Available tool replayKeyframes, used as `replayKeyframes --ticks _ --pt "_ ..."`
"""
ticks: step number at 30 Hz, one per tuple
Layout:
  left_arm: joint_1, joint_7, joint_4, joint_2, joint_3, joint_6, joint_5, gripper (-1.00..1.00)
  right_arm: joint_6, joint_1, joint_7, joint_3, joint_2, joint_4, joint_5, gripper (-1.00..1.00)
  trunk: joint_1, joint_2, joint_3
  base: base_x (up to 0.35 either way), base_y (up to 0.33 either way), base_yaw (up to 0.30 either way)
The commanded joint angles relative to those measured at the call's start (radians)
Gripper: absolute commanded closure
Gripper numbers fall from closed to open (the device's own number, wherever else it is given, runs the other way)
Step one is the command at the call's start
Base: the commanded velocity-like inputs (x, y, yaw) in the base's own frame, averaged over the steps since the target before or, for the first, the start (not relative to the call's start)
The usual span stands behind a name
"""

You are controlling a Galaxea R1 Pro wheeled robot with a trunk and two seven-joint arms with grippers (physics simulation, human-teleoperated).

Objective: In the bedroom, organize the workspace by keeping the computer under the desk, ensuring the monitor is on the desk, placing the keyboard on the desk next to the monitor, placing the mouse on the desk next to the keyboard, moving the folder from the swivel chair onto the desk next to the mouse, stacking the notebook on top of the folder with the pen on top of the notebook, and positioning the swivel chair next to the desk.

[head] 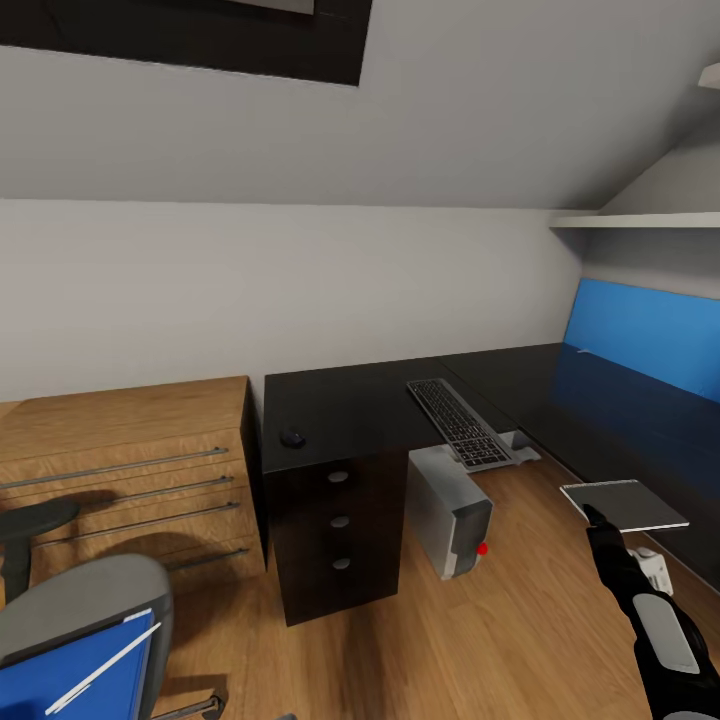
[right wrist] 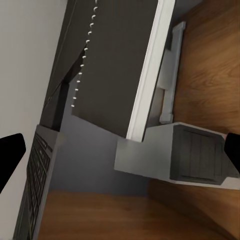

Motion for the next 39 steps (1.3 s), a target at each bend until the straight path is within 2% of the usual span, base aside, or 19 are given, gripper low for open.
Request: replayKeyframes --ticks 1,27,31,35,39 --pt "0.0 0.005 -0.002 0.0 0.0 0.005 0.002 -1.0 0.006 -0.001 0.003 -0.003 0.0 0.0 -0.007 -1.0 0.0 0.0 -0.001 0.0 0.0 0.0" --pt "0.0 0.005 0.013 0.0 -0.003 0.005 0.002 -1.0 -0.017 -0.001 -0.001 -0.007 0.0 0.002 -0.011 -1.0 0.0 0.0 -0.001 0.0 0.0 0.0" --pt "0.0 0.005 0.013 0.0 -0.003 0.005 0.002 -1.0 -0.017 -0.001 0.0 -0.02 0.001 0.002 -0.03 -1.0 0.0 0.0 -0.001 0.0 0.0 0.0" --pt "0.0 0.005 0.013 0.0 -0.003 0.005 0.002 -1.0 -0.017 -0.001 0.0 -0.029 0.002 0.002 -0.068 -1.0 0.0 0.0 -0.001 0.0 0.0 0.0" --pt "0.0 0.005 0.013 0.0 -0.003 0.005 0.002 -1.0 -0.017 -0.001 0.001 -0.032 0.002 0.003 -0.084 -1.0 0.0 0.0 -0.001 0.0 0.0 0.0"
